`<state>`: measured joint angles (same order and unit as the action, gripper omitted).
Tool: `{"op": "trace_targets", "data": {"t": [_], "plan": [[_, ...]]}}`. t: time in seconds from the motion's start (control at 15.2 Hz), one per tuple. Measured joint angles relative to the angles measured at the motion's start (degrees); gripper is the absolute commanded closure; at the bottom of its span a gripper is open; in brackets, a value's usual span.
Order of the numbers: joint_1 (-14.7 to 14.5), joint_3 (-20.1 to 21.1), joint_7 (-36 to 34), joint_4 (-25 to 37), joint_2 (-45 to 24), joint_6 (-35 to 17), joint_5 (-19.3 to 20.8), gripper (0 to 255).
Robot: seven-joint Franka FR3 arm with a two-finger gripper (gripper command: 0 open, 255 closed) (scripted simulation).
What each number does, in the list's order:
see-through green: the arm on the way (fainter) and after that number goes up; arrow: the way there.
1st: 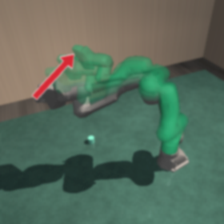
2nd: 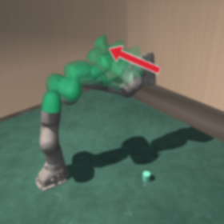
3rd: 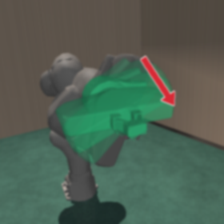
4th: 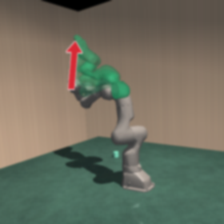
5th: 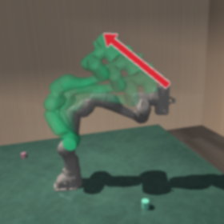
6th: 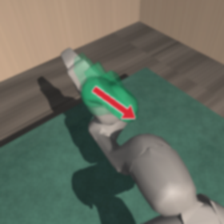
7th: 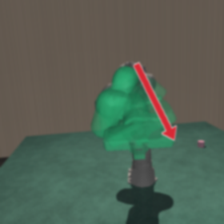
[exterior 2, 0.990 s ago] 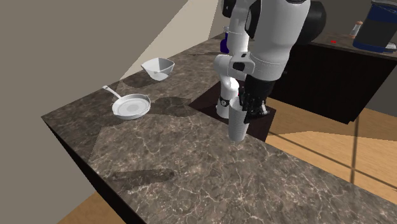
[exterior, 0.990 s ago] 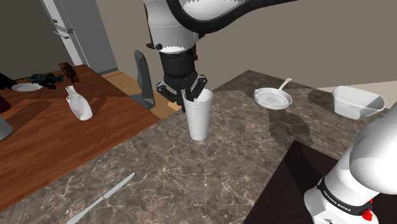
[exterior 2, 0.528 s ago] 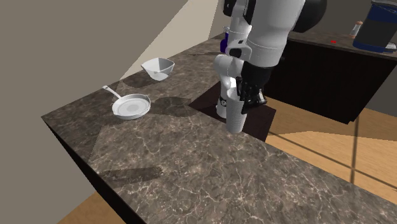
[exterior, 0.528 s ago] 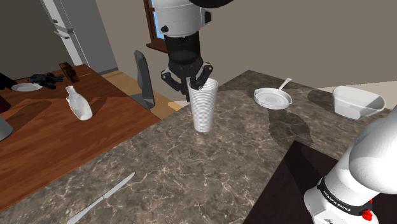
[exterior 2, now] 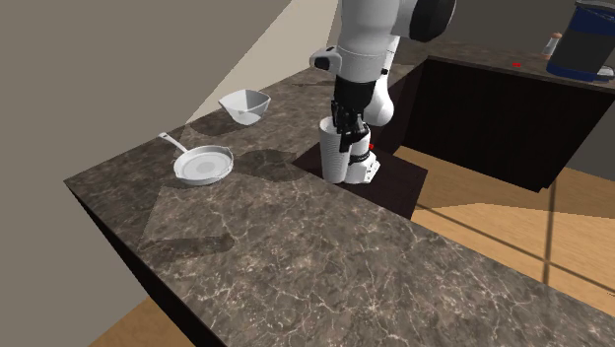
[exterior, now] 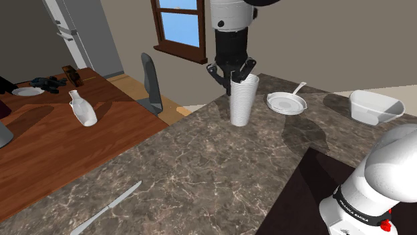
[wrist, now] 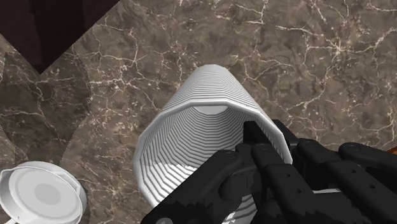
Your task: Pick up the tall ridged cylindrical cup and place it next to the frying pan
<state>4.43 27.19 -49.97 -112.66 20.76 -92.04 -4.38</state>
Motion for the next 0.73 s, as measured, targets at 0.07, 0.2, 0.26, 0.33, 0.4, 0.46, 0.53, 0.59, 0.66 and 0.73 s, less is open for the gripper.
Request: {"op": "trace_targets", "data": {"t": [0.07, 0.2, 0.26, 0.33, 0.4, 0.46, 0.53, 0.59, 0.66, 0.73], "plan": [[0.34, -1.11, 1.55, -0.96, 0.72, -0.26, 0.11, 255], [0.82, -3.58, 4.69, -3.3, 3.26, -0.1, 0.08, 255], [1.13, -4.83, 6.3, -4.44, 4.28, -0.28, 0.25, 255], [1.39, -6.09, 7.9, -5.7, 5.43, -0.39, 0.4, 255], [1.62, -6.9, 8.96, -6.51, 5.99, -0.65, 0.59, 255], [1.83, -7.86, 10.15, -7.3, 6.86, -0.56, 0.77, 255], [2.25, -9.44, 12.04, -8.5, 8.06, -0.59, 1.18, 255], [2.52, -10.48, 13.35, -9.05, 8.79, -0.41, 1.49, 255], [2.89, -11.69, 14.85, -9.78, 9.47, -0.45, 1.94, 255], [3.17, -12.7, 16.1, -10.29, 10.19, -0.25, 2.29, 255]]}}
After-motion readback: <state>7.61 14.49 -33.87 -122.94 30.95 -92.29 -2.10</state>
